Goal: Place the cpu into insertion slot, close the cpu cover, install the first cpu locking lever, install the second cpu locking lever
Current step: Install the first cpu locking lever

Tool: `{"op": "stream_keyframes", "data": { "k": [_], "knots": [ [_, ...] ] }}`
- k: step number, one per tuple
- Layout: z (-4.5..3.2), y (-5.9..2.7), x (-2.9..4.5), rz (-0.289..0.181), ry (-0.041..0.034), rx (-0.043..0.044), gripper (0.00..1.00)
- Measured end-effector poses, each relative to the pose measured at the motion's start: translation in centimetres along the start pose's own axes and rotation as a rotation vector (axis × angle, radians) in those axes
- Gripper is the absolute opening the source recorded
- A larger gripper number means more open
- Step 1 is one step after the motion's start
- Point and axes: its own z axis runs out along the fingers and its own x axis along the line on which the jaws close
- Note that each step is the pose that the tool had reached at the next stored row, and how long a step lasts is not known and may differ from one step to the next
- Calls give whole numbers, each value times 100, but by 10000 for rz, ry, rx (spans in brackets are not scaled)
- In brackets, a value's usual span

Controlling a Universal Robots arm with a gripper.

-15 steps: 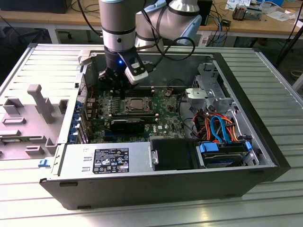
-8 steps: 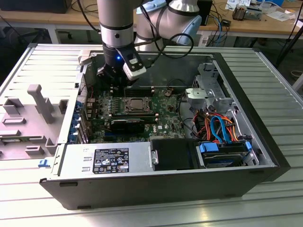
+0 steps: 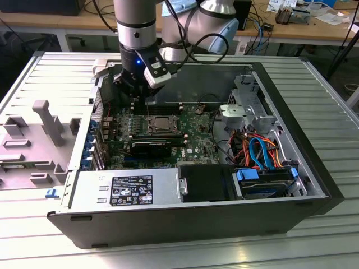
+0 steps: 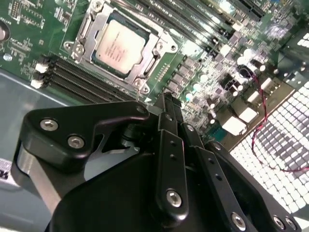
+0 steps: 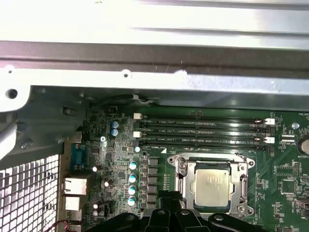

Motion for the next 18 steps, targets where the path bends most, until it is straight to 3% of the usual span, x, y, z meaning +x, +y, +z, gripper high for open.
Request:
{"op": "stream_keyframes", "data": {
  "k": [6,12,18],
  "knots": [
    [-2,105,-2,-95,2,-2,11],
    [13,217,-5,-252,0,-72,11],
    [43,227,-54,-408,9,-74,11]
  ]
}}
